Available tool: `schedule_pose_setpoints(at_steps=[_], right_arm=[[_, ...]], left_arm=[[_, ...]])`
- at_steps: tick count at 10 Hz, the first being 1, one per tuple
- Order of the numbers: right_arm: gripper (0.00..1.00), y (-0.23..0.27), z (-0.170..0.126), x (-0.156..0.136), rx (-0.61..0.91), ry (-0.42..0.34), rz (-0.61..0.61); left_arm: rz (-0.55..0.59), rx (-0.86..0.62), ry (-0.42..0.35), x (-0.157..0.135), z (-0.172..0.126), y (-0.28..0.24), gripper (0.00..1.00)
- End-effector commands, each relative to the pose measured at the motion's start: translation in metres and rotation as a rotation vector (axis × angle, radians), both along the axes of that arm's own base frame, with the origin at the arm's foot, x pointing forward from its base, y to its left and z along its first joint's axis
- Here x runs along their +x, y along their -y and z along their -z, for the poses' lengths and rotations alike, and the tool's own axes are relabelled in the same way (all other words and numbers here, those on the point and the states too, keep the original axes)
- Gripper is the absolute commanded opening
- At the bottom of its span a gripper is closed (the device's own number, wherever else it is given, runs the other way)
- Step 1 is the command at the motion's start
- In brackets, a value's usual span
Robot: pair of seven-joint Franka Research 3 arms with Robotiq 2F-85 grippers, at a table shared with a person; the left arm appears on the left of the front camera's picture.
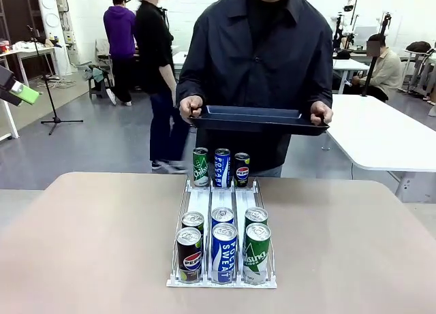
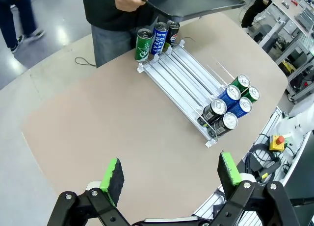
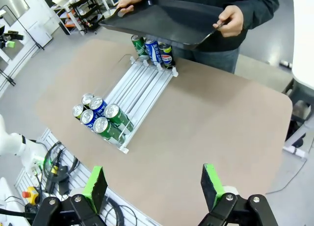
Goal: Retrieve and hand over the desired beverage to the person.
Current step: Pick up a can of the same type that the person held from the Automatic Can Dispenser.
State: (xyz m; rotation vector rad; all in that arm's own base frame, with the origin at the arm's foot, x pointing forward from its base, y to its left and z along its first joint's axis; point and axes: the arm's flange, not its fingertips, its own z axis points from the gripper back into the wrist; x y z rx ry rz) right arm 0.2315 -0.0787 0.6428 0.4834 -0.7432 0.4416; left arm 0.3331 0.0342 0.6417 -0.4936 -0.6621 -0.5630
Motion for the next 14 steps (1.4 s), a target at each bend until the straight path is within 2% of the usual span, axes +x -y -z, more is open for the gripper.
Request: schedule_pose_setpoints(at_steps=[1,14], right_arm=[[1.0,-0.0009,0.0006,-0.0004,0.006,0.006,-0.025],[1.0,-0.0009,0.0006,-0.0004,0.006,0.006,-0.025]], left_arm=[[0.013,-0.008,-0.001,0.0012,-0.0022,-0.0022,1.0],[0.013,-0.008,-0.001,0.0012,-0.0022,-0.0022,1.0]])
